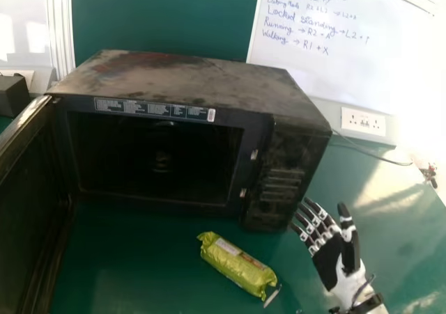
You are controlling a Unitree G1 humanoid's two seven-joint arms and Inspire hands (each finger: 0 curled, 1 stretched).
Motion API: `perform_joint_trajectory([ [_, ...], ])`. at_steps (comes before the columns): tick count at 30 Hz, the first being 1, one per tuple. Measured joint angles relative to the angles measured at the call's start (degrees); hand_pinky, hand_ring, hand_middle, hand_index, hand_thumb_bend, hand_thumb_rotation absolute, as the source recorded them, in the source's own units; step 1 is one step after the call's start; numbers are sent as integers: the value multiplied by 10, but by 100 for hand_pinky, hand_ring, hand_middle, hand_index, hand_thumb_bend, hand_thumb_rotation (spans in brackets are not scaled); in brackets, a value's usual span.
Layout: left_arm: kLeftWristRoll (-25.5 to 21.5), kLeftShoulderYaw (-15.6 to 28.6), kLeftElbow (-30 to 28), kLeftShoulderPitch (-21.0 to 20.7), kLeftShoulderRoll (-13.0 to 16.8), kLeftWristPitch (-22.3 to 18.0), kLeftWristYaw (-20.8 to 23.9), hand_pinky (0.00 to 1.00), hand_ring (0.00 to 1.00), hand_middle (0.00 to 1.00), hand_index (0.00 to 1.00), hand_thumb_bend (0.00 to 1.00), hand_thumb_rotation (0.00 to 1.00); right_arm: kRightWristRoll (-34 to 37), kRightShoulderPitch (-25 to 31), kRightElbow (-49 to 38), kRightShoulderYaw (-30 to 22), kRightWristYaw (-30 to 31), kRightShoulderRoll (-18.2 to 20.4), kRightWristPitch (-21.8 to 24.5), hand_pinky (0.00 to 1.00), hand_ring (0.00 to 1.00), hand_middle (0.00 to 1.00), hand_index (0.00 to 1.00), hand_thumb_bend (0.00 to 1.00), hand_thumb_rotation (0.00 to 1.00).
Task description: Put biscuit inside oven
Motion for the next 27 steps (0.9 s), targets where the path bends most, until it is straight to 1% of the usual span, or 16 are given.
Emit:
perform_joint_trajectory([
  [2,0,0,0,0,0,0,1,97,92,93,90,79,74,-19,3,2,3,17,0,-47,100,100,100,100,86,94],
  [3,0,0,-1,0,0,0,1,94,91,92,89,80,73,-29,3,5,4,26,0,-77,100,100,100,100,86,94],
  [4,0,0,-2,0,0,0,1,92,90,91,89,82,71,-41,3,9,5,32,0,-107,100,100,100,100,86,94],
  [6,0,0,-2,0,0,0,0,93,91,91,87,92,66,-56,3,11,10,36,0,-145,100,100,100,100,86,93],
  [9,0,-1,-4,0,0,1,1,95,91,91,86,99,55,-62,3,11,17,37,0,-160,100,100,100,100,86,93],
  [12,0,-1,-6,0,0,1,3,94,91,90,85,100,45,-79,3,7,23,27,-1,-164,100,100,100,100,87,93],
  [13,0,-1,-7,0,0,1,4,92,90,89,85,100,45,-89,3,5,25,23,-2,-170,100,100,100,100,87,93],
  [15,0,-1,-10,0,-1,1,7,83,87,86,84,100,49,-118,3,1,27,13,-3,-197,100,100,100,100,87,93],
  [17,0,-1,-10,0,-1,1,8,76,82,83,82,100,53,-170,2,3,31,-3,-6,-257,100,100,100,100,87,93],
  [20,0,-1,-10,1,-1,1,8,76,76,81,81,100,58,-239,1,18,33,-26,-18,-348,100,100,100,100,87,93],
  [22,0,-2,-10,1,-1,1,8,77,75,80,81,100,59,-277,0,32,36,-41,-27,-404,100,100,100,100,87,94],
  [24,0,-2,-10,1,-1,1,8,79,76,80,79,100,59,-302,0,43,37,-55,-34,-444,100,100,100,100,87,93],
  [27,0,-2,-10,1,-1,1,6,81,77,79,78,100,56,-322,0,57,38,-70,-45,-492,100,100,100,100,86,93],
])
